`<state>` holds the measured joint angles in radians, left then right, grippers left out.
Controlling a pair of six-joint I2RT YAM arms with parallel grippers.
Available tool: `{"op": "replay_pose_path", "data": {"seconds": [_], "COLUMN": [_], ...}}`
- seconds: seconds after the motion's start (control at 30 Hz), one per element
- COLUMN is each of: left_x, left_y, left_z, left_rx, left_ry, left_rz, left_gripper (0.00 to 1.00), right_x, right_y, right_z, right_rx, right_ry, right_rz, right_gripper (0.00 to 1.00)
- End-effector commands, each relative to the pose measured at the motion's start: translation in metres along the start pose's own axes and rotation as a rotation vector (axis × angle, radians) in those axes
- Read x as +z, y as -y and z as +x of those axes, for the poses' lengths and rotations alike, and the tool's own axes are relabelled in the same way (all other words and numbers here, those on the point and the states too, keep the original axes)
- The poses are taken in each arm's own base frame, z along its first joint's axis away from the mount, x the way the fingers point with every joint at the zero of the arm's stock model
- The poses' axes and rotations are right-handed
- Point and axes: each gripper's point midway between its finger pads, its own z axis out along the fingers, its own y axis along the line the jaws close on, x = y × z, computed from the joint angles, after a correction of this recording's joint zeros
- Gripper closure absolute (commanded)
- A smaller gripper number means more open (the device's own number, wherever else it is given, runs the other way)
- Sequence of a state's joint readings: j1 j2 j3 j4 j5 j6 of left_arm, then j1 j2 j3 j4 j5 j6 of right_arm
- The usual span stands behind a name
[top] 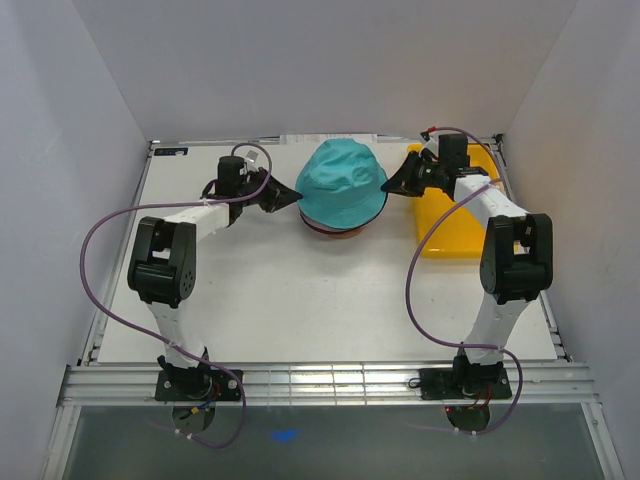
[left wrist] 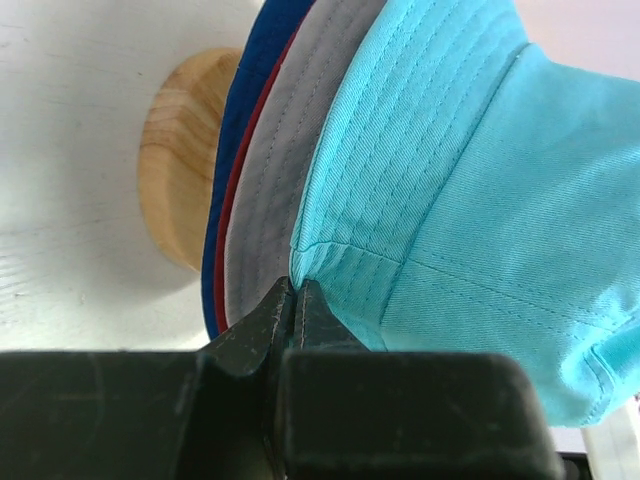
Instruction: Stack the hats
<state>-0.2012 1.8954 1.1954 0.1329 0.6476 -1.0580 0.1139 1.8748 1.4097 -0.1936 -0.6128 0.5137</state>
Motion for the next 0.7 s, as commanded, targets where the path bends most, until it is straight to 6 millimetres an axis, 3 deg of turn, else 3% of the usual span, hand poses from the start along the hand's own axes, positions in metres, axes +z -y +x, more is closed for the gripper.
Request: {"op": "replay_pose_path", "data": {"seconds": [0.0,0.1,0.27,0.37,0.47,0.67], "left_x": [-0.008,-0.009,-0.01,-0.01,-0.011,-0.014], "left_y": [-0.072,-0.081,-0.086,-0.078,-0.065,-0.044], "left_z": [-0.01,-0.008,-0.005,-0.007,-0.01,-0.008], "left_rx": [-0.012,-0.001,0.023,0.04,0.062,0.075], "left_ry": [0.071,0.066,0.058,0.067,0.073,0.067], "left_rz": [-0.274,-0.313,-0.36,-0.347,-0.325,-0.261], "left_gripper": [1.0,1.0,1.0,1.0,1.0,1.0], "right_x": [-0.007,-0.007,0.002,0.007,0.01,0.009], "right_y": [-0.008,-0.01,0.003,0.017,0.029,0.023], "right_z": [-0.008,-0.008,0.004,0.014,0.021,0.009], "right_rx": [-0.041,-0.046,-0.031,-0.021,-0.023,-0.033], "right_ry": [0.022,0.022,-0.012,-0.035,-0.05,-0.032], "right_rz": [0.022,0.02,0.038,0.069,0.102,0.102], "right_gripper": [0.9,0.87,0.8,0.9,0.92,0.92]}}
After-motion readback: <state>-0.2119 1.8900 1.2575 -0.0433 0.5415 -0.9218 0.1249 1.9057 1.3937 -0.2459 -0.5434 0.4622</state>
